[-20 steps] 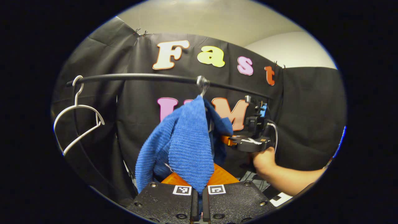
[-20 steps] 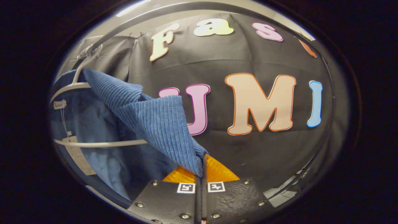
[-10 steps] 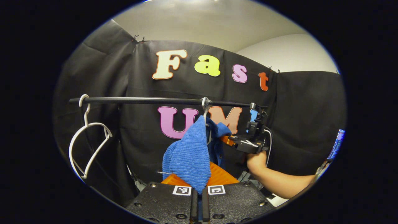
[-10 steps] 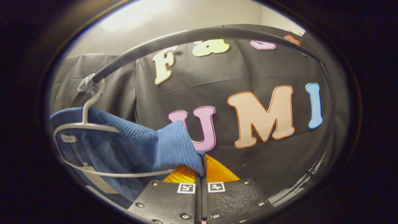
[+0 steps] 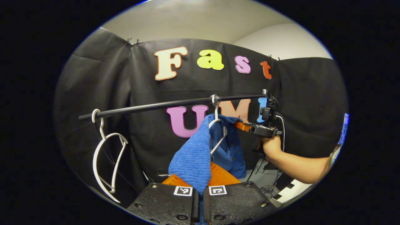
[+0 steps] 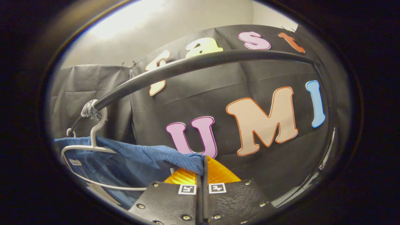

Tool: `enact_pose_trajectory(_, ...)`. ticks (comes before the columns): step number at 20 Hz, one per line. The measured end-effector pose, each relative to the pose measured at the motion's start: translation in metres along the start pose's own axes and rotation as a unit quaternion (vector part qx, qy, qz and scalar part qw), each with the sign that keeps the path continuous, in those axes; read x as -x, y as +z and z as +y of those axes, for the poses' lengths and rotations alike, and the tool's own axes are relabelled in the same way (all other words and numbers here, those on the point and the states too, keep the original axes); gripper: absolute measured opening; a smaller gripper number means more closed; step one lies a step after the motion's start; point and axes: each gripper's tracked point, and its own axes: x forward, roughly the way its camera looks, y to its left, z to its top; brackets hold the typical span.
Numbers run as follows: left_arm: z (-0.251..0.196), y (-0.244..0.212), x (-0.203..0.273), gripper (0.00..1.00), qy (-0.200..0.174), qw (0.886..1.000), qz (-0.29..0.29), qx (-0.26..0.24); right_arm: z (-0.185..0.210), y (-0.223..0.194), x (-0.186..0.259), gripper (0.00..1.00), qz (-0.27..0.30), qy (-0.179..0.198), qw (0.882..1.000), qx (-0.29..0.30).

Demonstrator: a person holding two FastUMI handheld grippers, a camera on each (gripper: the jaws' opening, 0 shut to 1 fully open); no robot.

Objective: Grasp the clothes on the hanger with both hands and then place them into the laundry hamper below.

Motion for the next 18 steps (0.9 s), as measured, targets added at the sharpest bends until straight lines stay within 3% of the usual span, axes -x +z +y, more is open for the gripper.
enact_pose_trajectory(9,0.032,-0.004,-0.024,0.04,-0.007,0.999,0.033,-0.013,-0.006,0.000,-0.035,0.00,-0.005,0.009,1.000,-0.024)
enact_pose_trajectory(14,0.082,-0.017,-0.027,0.06,0.038,0.993,0.080,-0.083,-0.004,-0.003,-0.049,0.00,-0.010,0.021,0.999,-0.030)
enact_pose_trajectory(18,0.078,-0.023,-0.047,0.05,0.030,0.994,0.086,-0.060,-0.021,-0.005,-0.055,0.01,-0.011,0.004,0.999,-0.037)
